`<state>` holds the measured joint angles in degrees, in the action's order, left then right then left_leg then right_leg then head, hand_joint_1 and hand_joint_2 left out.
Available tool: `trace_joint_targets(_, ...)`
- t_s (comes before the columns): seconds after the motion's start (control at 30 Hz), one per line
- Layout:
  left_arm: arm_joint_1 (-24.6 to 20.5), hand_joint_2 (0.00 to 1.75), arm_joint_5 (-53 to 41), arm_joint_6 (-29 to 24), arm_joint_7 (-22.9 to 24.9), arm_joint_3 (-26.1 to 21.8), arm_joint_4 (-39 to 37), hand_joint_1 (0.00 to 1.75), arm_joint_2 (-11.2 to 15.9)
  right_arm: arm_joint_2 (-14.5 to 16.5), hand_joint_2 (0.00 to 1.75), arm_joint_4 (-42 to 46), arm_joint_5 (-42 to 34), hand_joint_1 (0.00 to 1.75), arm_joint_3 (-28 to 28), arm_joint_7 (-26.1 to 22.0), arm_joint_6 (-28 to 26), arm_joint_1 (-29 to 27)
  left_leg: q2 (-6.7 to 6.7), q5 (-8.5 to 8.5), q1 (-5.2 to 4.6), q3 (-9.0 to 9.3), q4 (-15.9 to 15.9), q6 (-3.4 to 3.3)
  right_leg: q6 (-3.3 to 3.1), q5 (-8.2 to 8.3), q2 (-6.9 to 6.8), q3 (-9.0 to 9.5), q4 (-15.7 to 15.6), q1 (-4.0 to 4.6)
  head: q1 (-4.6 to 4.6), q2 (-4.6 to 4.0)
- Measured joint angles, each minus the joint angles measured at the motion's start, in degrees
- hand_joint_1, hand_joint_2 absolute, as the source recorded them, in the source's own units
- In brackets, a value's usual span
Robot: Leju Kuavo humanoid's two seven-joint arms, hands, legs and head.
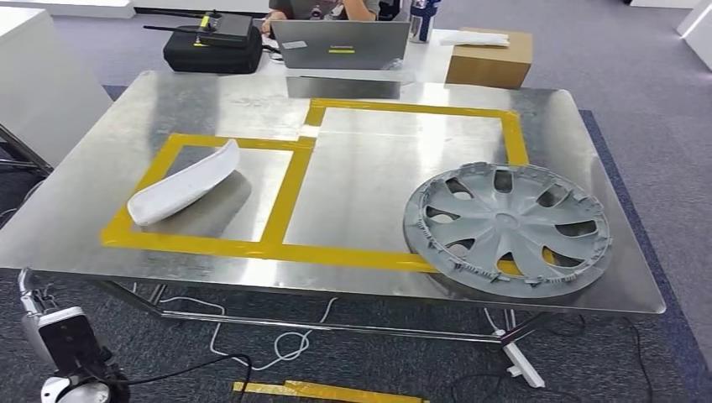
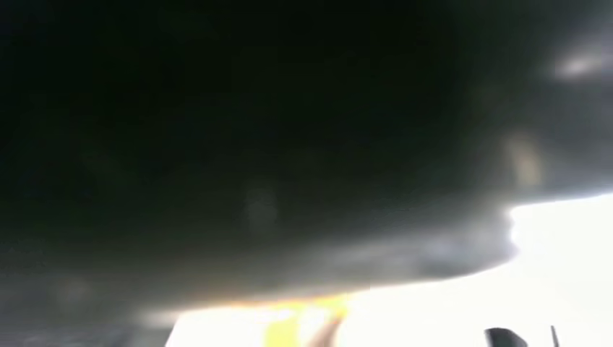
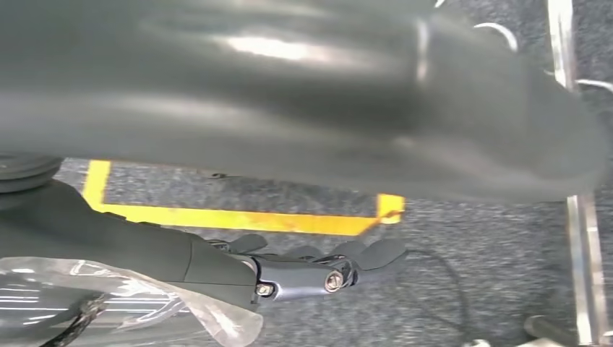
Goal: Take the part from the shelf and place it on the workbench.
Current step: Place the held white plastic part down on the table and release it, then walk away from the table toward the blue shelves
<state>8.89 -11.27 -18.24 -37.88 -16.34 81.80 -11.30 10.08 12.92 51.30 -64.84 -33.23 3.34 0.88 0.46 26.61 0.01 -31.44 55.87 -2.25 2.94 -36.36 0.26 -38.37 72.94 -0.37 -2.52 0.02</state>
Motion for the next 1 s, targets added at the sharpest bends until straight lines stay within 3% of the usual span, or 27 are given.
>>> trace_joint_targets(0.03,-0.2,0.00,0.2,-0.3,0.0,-0.4,-0.9,0.00,-0.1,0.0,0.00,0.0,0.1,0.00,-0.2,0.2,-0.1,0.0,0.02,-0.41,0.00,-0.51,0.0,0.12,0.08,1.04,-0.03,1.34,-1.1,-0.09,-0.01,0.00)
trace_joint_targets(0.1,-0.8,0.00,0.4,-1.4,0.0,-1.5,-3.0,0.00,-0.3,0.0,0.00,0.0,0.4,0.00,-0.5,0.6,-0.2,0.0,0.02,-1.14,-0.01,-1.29,0.1,0.56,0.10,3.91,-0.14,6.90,-8.9,-0.32,-0.01,0.00)
trace_joint_targets(0.17,-1.9,0.00,0.7,-2.5,0.0,-3.1,-5.7,0.00,-0.4,0.0,0.00,0.0,0.7,0.00,-0.8,1.0,-0.5,0.1,0.04,-1.81,-0.15,-1.88,0.3,1.18,-0.24,4.94,-0.11,11.73,-16.3,-0.31,0.05,-0.01)
trace_joint_targets(0.2,-2.5,0.00,0.9,-2.9,0.0,-4.1,-7.4,0.00,-0.4,0.0,0.00,0.0,0.8,0.00,-1.0,1.2,-0.6,0.1,0.05,-2.15,-0.20,-2.05,0.4,1.51,-0.51,4.83,-0.07,12.52,-17.9,-0.22,0.07,0.00)
trace_joint_targets(0.27,-3.6,0.00,1.5,-3.0,0.0,-6.0,-10.7,0.00,-0.5,0.1,0.00,0.0,1.0,0.00,-1.4,1.6,-0.7,0.1,0.03,-2.67,-0.10,-2.24,0.5,2.18,-1.42,5.21,-0.07,12.07,-18.3,-0.09,0.09,0.00)
trace_joint_targets(0.3,-4.1,0.00,1.8,-2.9,0.0,-7.0,-12.4,0.00,-0.4,0.1,0.00,0.0,1.1,0.00,-1.7,1.8,-0.7,0.0,-0.02,-2.10,0.01,-2.46,0.9,2.50,-2.02,5.57,-0.16,11.66,-18.3,-0.08,0.12,0.00)
trace_joint_targets(0.37,-5.0,0.00,2.6,-2.3,0.0,-9.1,-16.0,0.00,-0.2,0.2,0.00,0.0,1.5,0.00,-2.1,2.2,-0.8,0.0,-0.13,1.87,0.20,-3.67,4.3,3.09,-3.21,6.56,-0.36,10.70,-18.5,-0.12,0.36,0.00)
trace_joint_targets(0.43,-6.1,0.00,2.9,-2.2,0.0,-11.2,-20.1,0.00,0.1,0.2,0.00,0.0,2.2,0.00,-2.3,3.1,-1.1,0.0,-0.17,7.50,0.30,-5.45,11.2,3.41,-3.73,7.58,-0.44,9.65,-18.4,0.06,0.60,0.00)
trace_joint_targets(0.47,-6.6,0.00,2.7,-2.5,0.0,-12.2,-22.4,0.00,0.4,0.2,0.00,0.0,2.6,0.00,-2.3,3.7,-1.3,0.0,-0.17,9.04,0.32,-5.95,14.4,3.46,-3.81,8.11,-0.45,9.07,-18.4,0.18,0.61,0.00)
trace_joint_targets(0.5,-7.2,0.00,2.5,-2.9,0.0,-13.2,-24.7,0.00,0.7,0.2,0.00,0.0,3.0,0.00,-2.3,4.4,-1.5,-0.1,-0.17,9.31,0.33,-5.80,16.2,3.44,-3.82,8.63,-0.45,8.43,-18.2,0.27,0.61,0.00)
trace_joint_targets(0.53,-7.6,0.00,2.2,-3.3,0.0,-14.1,-27.1,0.00,1.1,0.2,0.00,0.0,3.3,0.00,-2.3,5.1,-1.7,-0.1,-0.17,8.42,0.32,-4.83,16.2,3.37,-3.79,9.09,-0.43,7.68,-18.1,0.35,0.61,0.00)
trace_joint_targets(0.57,-8.0,0.00,1.8,-3.7,0.0,-14.8,-29.1,0.00,1.5,0.2,0.00,0.0,3.6,0.00,-2.3,5.6,-1.8,-0.2,-0.18,6.78,0.31,-2.99,14.2,3.26,-3.71,9.45,-0.39,6.96,-17.8,0.40,0.60,0.00)
trace_joint_targets(0.6,-8.2,0.00,1.6,-3.9,0.0,-15.4,-30.8,0.00,1.8,0.2,0.00,0.0,3.7,0.00,-2.4,5.9,-1.9,-0.2,-0.20,5.15,0.29,-0.50,10.8,3.07,-3.57,9.73,-0.37,6.31,-17.4,0.42,0.61,0.00)
trace_joint_targets(0.67,-9.0,0.00,1.3,-4.3,0.0,-16.4,-34.0,0.00,2.4,0.2,0.00,0.0,3.9,0.00,-2.7,6.4,-1.9,-0.2,-0.27,3.65,0.11,3.96,3.6,2.57,-3.14,10.18,-0.38,5.26,-16.7,0.59,0.59,0.00)
trace_joint_targets(0.73,-10.1,0.00,0.8,-4.8,0.0,-17.7,-38.0,0.00,3.2,0.3,0.00,0.0,4.2,0.00,-3.0,6.9,-1.9,-0.1,-0.32,3.88,-0.11,5.38,0.5,2.13,-2.49,10.86,-0.47,4.61,-16.3,0.69,0.57,-0.01)
trace_joint_targets(0.8,-11.0,0.00,-0.1,-5.7,0.0,-18.6,-42.6,0.00,4.0,0.3,0.00,0.0,4.6,0.00,-3.2,7.4,-1.9,-0.1,-0.24,3.70,-0.01,4.95,-0.2,1.53,-1.78,11.21,-0.45,4.00,-16.0,0.69,0.54,-0.01)
trace_joint_targets(0.87,-11.6,0.00,-1.3,-6.4,0.0,-19.2,-47.5,0.00,4.8,0.3,0.00,0.0,4.9,0.00,-3.3,7.8,-1.8,-0.2,-0.08,2.87,0.15,4.03,-0.6,0.54,-1.22,8.36,-0.37,2.62,-13.6,0.68,0.39,0.00)
trace_joint_targets(0.93,-12.0,0.00,-2.4,-6.8,0.1,-19.5,-51.8,0.00,5.5,0.3,0.00,0.0,5.1,0.00,-3.5,8.0,-1.7,-0.2,0.07,1.71,-0.01,2.65,-0.6,-0.17,-0.81,2.85,-0.34,0.60,-7.2,0.51,0.28,0.00)
trace_joint_targets(0.97,-12.1,0.00,-2.8,-6.9,0.2,-19.5,-53.6,0.00,5.8,0.3,0.00,0.0,5.1,0.00,-3.6,8.0,-1.7,-0.2,0.14,1.09,-0.17,1.91,-0.6,-0.31,-0.66,0.81,-0.34,-0.17,-3.5,0.41,0.27,0.00)
trace_joint_targets(1.0,-12.2,0.00,-3.3,-6.8,0.4,-19.6,-55.2,0.00,6.0,0.3,0.00,0.0,5.2,0.00,-3.7,8.1,-1.6,-0.2,0.19,0.44,-0.35,1.10,-0.5,-0.37,-0.57,0.12,-0.35,-0.38,-0.9,0.33,0.27,0.00)
